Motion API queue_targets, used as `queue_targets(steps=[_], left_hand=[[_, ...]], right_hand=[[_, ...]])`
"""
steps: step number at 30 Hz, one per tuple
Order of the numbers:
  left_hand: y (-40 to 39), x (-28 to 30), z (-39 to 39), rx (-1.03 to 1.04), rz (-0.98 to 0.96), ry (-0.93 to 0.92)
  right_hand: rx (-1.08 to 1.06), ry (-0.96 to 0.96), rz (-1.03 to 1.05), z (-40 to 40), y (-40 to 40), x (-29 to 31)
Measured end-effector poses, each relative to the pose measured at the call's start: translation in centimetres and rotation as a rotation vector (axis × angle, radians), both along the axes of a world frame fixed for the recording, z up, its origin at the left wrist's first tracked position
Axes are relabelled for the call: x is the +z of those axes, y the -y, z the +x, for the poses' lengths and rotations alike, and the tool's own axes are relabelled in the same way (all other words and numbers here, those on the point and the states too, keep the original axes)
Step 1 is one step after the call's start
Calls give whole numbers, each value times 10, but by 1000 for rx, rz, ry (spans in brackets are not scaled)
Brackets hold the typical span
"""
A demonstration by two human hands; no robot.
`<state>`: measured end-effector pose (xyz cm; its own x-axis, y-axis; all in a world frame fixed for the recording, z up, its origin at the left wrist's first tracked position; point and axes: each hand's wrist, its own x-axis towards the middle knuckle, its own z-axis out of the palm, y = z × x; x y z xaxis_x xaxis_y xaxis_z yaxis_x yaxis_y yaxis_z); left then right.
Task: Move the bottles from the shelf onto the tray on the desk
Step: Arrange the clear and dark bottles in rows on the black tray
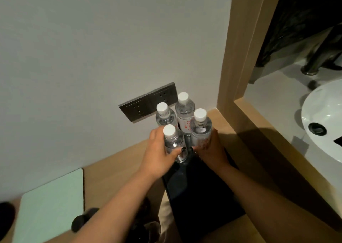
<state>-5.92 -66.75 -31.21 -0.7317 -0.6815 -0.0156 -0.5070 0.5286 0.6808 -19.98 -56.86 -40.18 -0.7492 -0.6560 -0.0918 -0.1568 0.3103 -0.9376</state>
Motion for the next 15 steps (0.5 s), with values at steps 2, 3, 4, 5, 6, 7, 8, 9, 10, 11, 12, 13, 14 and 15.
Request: queue_targets(steps=[2, 3, 4, 5, 6, 7, 8, 9, 10, 11, 12, 13, 14, 15], left_hand=[[2, -3, -2, -2, -10, -14], [2, -5, -2, 3, -11, -27], [2, -7, -2, 7, -8, -40], [1, -8, -2, 9, -5, -52], [1, -8, -2, 9, -4, -61], [1, -9, -2, 7, -4, -66], [2, -9, -2, 7, -1, -67], [2, -9, -1, 6, 5, -68], [3, -9, -1, 5, 9, -70], [3, -9, -1, 6, 10, -74], [3, -9, 0, 6, 10, -75], [3, -9, 0, 7, 14, -72], [3, -8, 0, 7, 21, -66], [3, -8, 0, 7, 26, -59]], right_hand=[[61, -66, -6, -4, 2, 2], [83, -82, 3, -4, 2, 3], [90, -94, 9, -4, 0, 2], [90, -91, 17, -3, 0, 1], [90, -90, 29, -2, 0, 1], [90, -89, 34, -2, 1, 1], [96, -85, 44, -2, 3, 0], [93, -75, 42, -2, 5, -1], [84, -76, 52, -2, 7, 0], [75, -73, 56, -2, 9, -1], [68, -71, 79, -3, 10, -2], [61, -65, 95, -3, 11, -4], [57, -65, 117, -2, 11, -5], [55, -53, 132, -2, 12, -7]])
